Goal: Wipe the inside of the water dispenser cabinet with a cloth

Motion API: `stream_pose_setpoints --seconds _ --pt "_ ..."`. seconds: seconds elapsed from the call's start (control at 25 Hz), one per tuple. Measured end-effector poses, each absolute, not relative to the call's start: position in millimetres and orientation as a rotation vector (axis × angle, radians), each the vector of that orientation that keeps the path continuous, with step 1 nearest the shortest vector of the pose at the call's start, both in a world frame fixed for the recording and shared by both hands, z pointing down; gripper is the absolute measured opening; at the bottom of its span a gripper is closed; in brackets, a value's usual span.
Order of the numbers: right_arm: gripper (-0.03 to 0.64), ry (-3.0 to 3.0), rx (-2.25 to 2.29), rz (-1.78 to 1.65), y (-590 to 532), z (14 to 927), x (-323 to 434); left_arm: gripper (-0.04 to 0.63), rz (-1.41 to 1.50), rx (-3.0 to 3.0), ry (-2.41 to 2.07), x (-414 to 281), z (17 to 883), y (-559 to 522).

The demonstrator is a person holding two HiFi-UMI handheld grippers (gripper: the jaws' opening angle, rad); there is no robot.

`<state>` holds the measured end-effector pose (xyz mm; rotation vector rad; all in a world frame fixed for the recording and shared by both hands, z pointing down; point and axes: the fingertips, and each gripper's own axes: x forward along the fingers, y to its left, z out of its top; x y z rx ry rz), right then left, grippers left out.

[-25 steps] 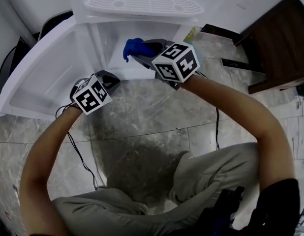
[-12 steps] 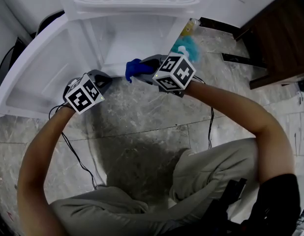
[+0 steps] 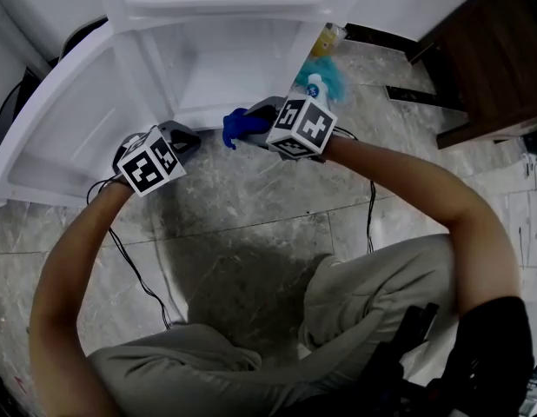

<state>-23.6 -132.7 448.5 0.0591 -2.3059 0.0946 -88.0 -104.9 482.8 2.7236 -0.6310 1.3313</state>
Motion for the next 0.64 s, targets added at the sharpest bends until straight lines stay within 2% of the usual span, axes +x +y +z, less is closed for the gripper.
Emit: stream_pose_setpoints --seconds 0.24,0.64 --pt "0.137 -2.248 0.006 0.021 -124 460 -21 0.003 1.277 2.748 -0.613 -77 474 -99" --pt "0.137 -2.201 0.010 -0.011 -124 465 -18 0.003 1.342 2.736 -0.546 -77 485 -78"
